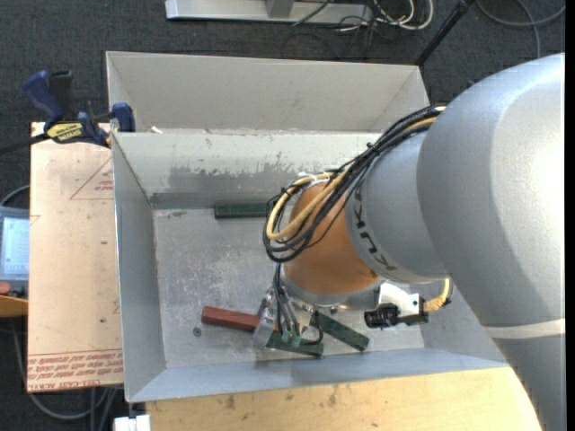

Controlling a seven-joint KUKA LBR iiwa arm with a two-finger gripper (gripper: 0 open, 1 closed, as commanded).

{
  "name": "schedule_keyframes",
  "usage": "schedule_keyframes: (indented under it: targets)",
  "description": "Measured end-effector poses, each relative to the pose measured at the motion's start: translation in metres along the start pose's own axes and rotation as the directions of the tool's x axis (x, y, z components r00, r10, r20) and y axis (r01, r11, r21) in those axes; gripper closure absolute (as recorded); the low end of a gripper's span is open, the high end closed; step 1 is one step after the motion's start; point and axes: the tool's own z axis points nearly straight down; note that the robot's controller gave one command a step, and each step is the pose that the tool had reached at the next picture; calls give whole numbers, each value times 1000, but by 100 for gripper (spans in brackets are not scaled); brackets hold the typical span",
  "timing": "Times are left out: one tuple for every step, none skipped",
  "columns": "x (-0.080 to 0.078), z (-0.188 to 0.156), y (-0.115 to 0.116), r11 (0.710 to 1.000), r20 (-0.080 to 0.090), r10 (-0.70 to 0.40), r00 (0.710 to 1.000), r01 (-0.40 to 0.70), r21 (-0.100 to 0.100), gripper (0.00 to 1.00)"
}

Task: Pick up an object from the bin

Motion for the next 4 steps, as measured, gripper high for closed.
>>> schedule_keyframes:
  targets:
    - [-1,-6,1,1000,4,0,1000,0,0,100]
    - [-2,-42,2,1000,3,-2,1000,2,1,100]
    - [-2,-78,4,1000,3,-5,1000,5,1,100]
    - [-3,-122,5,1000,4,-8,1000,8,0,100]
